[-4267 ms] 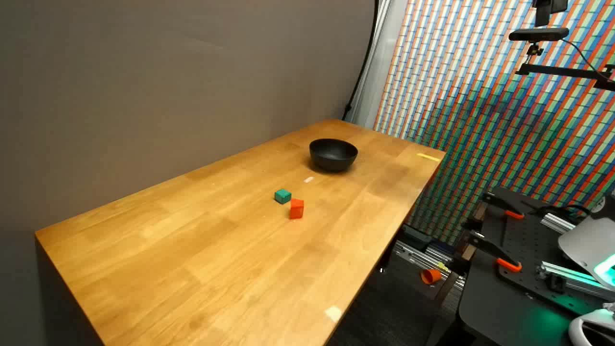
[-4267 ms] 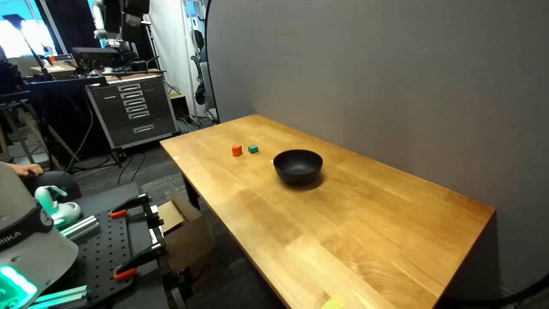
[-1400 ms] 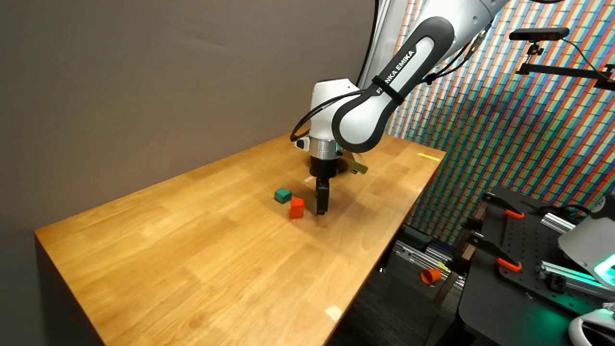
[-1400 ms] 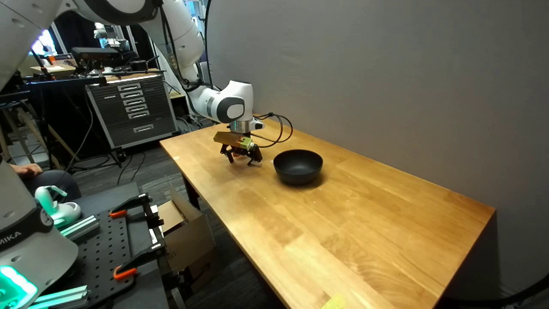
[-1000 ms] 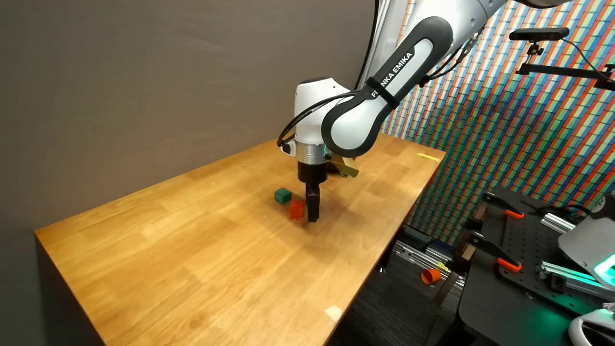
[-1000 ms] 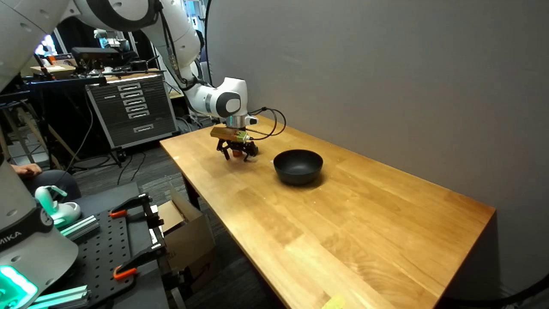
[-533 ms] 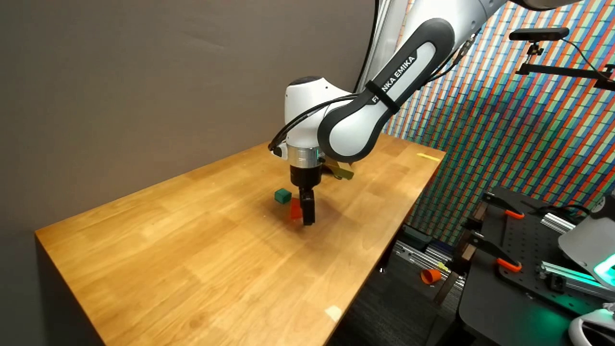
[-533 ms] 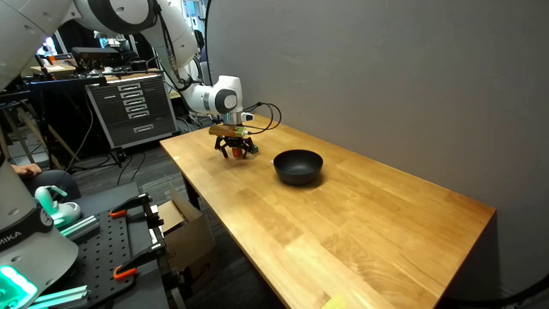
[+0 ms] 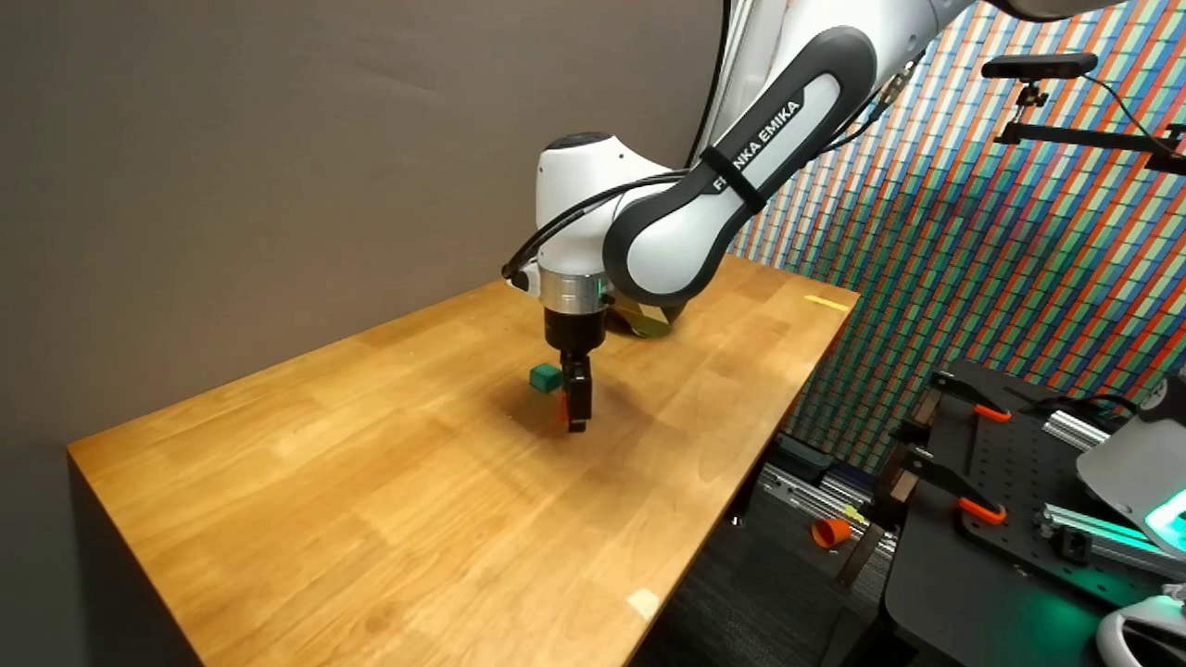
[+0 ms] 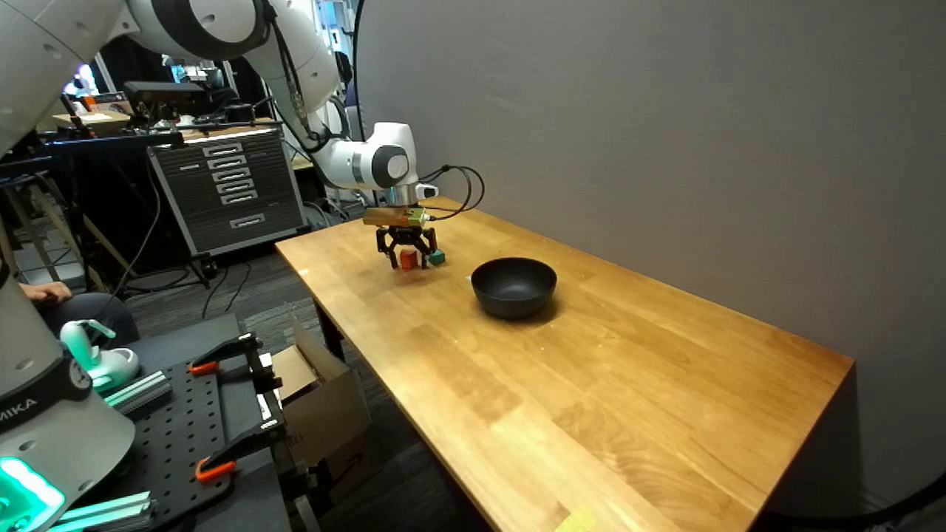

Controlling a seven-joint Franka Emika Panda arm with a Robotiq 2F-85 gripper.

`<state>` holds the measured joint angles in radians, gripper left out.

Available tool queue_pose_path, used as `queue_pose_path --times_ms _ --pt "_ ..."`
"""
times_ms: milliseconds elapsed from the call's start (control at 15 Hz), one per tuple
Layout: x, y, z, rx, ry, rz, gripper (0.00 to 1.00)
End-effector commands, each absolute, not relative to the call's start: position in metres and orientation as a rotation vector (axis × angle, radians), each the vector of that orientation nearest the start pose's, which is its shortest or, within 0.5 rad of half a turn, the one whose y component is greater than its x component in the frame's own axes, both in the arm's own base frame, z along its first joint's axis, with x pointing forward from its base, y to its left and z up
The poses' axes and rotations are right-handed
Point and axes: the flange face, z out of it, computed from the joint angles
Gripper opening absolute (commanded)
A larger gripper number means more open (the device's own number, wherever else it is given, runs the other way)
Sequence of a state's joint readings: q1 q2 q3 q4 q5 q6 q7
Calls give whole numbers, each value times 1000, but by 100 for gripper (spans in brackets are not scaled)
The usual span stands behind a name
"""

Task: Put the orange and green blocks in the bowl

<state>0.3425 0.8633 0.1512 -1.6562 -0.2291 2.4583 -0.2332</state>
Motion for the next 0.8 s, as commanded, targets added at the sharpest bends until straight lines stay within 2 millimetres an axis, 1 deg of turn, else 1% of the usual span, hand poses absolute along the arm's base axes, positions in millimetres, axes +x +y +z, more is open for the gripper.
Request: queue_pose_path --times_ms 0,67,133,200,267,467,667,733 --pt "604 314 104 -2908 -1340 27 51" --pt "605 314 105 -2914 -1338 22 42" --pt "607 312 107 -2922 -1336 15 36" --pt "610 308 109 -2943 -1324 4 27" --pt "613 303 111 -2963 -1303 -3 22" --pt "629 271 121 -3081 -1193 -43 20" --pt "647 226 129 -3223 -1026 -99 20" --pt "652 214 134 -3266 -970 -107 20"
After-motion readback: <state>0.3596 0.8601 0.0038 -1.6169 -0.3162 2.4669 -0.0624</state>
